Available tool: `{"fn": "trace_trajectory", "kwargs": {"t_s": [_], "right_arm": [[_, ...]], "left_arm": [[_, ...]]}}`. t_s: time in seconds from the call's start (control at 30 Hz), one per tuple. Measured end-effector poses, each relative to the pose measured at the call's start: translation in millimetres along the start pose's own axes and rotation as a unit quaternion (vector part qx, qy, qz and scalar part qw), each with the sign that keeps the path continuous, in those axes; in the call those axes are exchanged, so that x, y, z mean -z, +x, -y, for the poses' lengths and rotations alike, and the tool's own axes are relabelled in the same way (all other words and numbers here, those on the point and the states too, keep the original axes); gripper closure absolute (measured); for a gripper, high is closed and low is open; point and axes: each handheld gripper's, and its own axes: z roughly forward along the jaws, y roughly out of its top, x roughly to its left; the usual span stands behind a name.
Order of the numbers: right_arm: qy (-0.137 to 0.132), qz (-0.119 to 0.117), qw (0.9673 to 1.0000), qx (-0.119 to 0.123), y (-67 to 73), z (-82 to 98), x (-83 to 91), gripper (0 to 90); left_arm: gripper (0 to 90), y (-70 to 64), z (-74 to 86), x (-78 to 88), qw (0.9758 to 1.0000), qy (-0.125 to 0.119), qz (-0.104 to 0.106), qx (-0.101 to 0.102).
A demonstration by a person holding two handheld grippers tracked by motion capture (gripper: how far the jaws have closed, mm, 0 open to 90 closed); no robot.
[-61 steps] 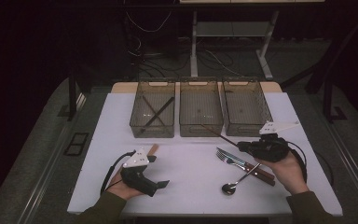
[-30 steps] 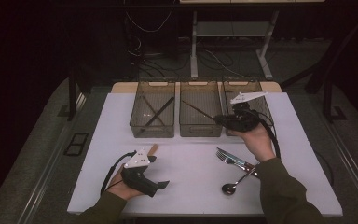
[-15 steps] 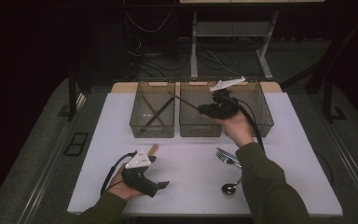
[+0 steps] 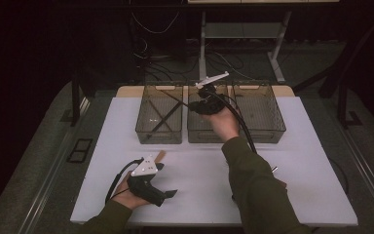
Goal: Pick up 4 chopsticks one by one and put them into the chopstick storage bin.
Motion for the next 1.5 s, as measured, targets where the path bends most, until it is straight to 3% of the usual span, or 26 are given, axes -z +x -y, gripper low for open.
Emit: {"fn": "trace_trajectory", "kwargs": {"t_s": [0.37, 1.03, 1.13, 1.2, 1.4, 1.5], "right_arm": [[0.01, 0.017, 0.9998, -0.008, 9.3, -22.8, -44.7, 85.6], [0.039, 0.041, 0.9978, -0.035, 23.4, -33.0, -107.1, 85.5], [0.039, 0.038, 0.9978, -0.04, 26.9, -32.9, -112.6, 84.6], [0.037, 0.04, 0.9978, -0.036, 28.0, -32.5, -113.9, 78.4], [0.037, 0.042, 0.998, -0.03, 27.3, -33.8, -106.3, 69.2], [0.037, 0.031, 0.9986, -0.023, 26.8, -34.0, -100.7, 61.8]], "left_arm": [[0.0, -0.9, -0.3, -1.0, 1.0, -0.003, 0.001, 0.001], [0.0, -1.1, -1.8, -3.6, 1.0, -0.001, 0.004, -0.002], [0.0, -0.9, -1.8, -3.5, 1.0, -0.001, 0.005, -0.002], [0.0, -0.7, -1.8, -3.3, 1.0, -0.001, 0.005, -0.003], [0.0, -0.8, -1.8, -3.6, 1.0, -0.002, 0.006, -0.004], [0.0, -1.0, -1.7, -3.8, 1.0, -0.002, 0.006, -0.003]]}}
